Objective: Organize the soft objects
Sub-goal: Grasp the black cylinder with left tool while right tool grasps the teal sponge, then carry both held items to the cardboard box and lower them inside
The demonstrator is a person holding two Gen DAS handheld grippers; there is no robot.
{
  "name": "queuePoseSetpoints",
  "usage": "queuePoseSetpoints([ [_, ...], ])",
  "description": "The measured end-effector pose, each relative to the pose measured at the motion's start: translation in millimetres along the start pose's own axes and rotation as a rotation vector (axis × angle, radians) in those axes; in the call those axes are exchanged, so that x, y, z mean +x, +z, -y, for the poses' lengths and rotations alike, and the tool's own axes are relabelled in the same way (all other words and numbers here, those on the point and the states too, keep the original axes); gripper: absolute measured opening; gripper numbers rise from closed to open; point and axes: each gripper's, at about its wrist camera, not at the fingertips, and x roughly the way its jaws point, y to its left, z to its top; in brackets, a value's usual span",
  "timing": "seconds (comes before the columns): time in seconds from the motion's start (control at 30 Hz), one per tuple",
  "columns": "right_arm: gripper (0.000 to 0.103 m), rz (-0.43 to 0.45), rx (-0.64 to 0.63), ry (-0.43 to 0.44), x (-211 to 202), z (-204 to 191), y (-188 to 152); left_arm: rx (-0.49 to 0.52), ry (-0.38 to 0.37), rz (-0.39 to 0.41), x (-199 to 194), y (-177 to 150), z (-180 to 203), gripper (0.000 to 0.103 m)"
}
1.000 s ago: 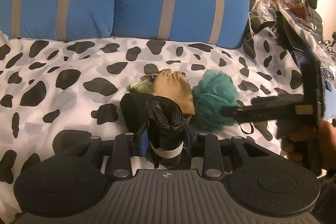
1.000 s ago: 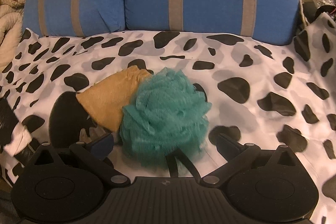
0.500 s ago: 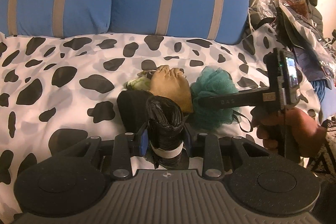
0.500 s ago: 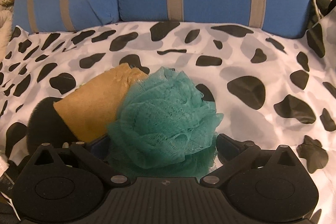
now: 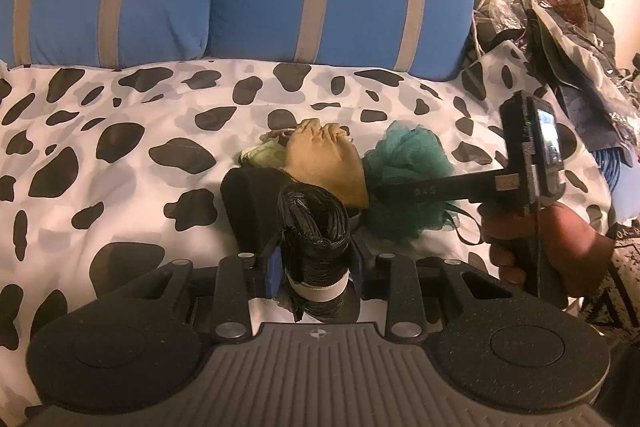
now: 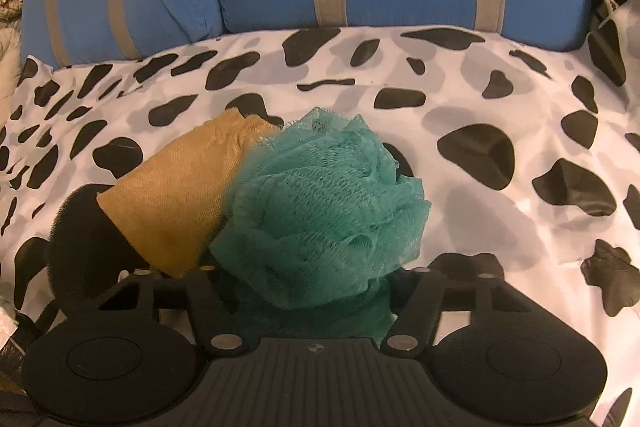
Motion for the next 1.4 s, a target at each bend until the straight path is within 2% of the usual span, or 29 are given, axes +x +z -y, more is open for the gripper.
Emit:
queuePoseSetpoints([
  [0.2,0.055,0.061,-0.013,-0.018,-18,2,-2,-0.015,0.021,0.013,-1,-2,-1,0.033],
  [0.43,0.055,0.141,-0.055,-0.050,-53,4,-4,-0.011,0.041,0.017,1,-4,1,0.033],
  [0.7,0.055,0.182,-0.076,-0.065,-93,5,-22,0.004,0.040,0.018,0,-8,8,0.033],
  [1.07,0.055,0.204,-0.072,-0.016,-141,-8,-54,0.021,0.028,-0.002,-10,-25,19,0.033],
  [1.4,0.055,0.157,-0.102,0.020,-175,-39,-93,0.034,0.044,-0.031,-26,-46,28,0.033],
])
